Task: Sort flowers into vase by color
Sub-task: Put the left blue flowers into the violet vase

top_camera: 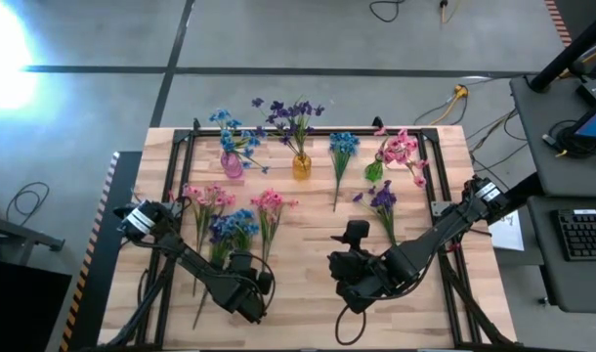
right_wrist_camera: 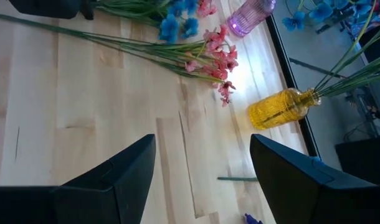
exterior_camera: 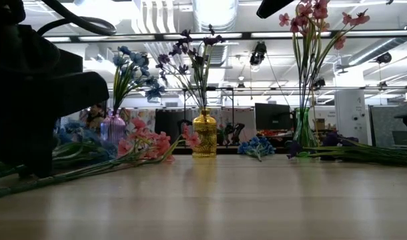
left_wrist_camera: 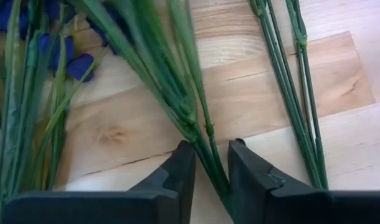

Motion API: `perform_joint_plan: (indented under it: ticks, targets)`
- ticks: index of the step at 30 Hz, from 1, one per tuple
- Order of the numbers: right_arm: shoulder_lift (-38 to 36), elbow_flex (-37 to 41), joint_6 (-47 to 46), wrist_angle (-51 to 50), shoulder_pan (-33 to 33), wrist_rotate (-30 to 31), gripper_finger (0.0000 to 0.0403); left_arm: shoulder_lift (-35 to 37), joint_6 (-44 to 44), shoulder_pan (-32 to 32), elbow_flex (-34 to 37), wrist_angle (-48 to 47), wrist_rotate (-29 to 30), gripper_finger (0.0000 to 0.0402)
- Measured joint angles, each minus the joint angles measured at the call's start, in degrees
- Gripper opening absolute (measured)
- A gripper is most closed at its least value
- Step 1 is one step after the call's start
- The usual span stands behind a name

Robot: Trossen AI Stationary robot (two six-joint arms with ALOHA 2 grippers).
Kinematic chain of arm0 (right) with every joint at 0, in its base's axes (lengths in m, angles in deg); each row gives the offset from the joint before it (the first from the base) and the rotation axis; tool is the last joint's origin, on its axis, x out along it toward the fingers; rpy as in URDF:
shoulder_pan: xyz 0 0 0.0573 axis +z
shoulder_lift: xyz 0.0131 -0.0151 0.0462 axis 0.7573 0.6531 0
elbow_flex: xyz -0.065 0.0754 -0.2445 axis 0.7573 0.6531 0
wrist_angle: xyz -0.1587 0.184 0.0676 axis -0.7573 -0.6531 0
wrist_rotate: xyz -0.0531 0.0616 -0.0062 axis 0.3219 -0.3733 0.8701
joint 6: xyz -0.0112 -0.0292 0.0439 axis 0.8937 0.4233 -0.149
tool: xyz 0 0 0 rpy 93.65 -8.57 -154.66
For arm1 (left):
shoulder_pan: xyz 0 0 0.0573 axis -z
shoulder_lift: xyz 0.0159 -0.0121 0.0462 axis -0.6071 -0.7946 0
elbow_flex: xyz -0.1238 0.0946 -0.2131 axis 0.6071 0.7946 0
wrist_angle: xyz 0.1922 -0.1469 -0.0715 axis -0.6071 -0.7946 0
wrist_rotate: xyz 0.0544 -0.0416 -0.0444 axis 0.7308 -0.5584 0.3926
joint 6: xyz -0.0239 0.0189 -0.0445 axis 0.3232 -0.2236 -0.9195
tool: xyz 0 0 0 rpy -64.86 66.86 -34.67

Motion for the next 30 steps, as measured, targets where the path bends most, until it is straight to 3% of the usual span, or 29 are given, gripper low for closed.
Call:
perform_joint_plan:
  ticks: [9, 25, 30]
  targets:
    - [0.0, 0.0, 0.4, -2.7, 0.0, 0.0, 0.0248, 0.1, 0.0, 0.0, -0.5, -2.4, -0.2, 0.0005]
    - [0.0, 0.0, 0.5, -3.4, 0.0, 0.0, 0.0245, 1.0, -0.8, 0.9, -10.6, -22.6, -0.3, 0.0000]
    - [-0.1, 1.3, 0.9, -3.3, 0.3, -0.2, 0.0249, 3.4, 2.2, 3.2, -14.0, -24.7, 6.3, 0.0000]
